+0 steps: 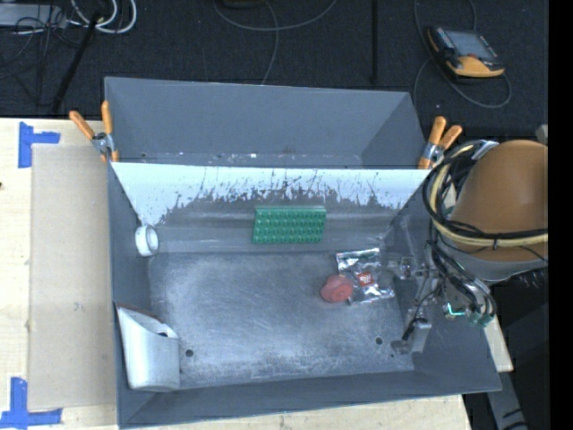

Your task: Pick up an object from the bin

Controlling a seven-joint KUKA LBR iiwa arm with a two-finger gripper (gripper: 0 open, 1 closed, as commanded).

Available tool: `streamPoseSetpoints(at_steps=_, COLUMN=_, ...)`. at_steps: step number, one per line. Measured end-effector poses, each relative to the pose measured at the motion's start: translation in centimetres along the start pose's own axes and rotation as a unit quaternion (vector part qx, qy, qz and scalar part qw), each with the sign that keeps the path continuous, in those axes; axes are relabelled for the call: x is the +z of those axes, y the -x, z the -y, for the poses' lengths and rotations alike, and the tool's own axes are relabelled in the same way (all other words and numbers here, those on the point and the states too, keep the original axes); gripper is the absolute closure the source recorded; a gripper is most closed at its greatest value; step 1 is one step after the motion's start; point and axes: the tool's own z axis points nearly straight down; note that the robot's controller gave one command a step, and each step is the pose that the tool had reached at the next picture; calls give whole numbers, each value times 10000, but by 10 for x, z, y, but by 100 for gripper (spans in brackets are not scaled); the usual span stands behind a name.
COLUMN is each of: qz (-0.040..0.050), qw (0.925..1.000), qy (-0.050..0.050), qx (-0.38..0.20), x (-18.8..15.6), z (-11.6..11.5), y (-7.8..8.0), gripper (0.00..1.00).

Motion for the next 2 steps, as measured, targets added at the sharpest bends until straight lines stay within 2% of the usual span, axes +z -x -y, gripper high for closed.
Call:
streamPoseSetpoints(at_steps=1, qz=39, qw=9968, qy=1, qx=803, x=148, z=32, y=94, gripper=0)
streamPoseSetpoints(at_steps=2, qz=44, qw=9969, qy=1, qx=783, x=148, z=31, y=95, gripper=0)
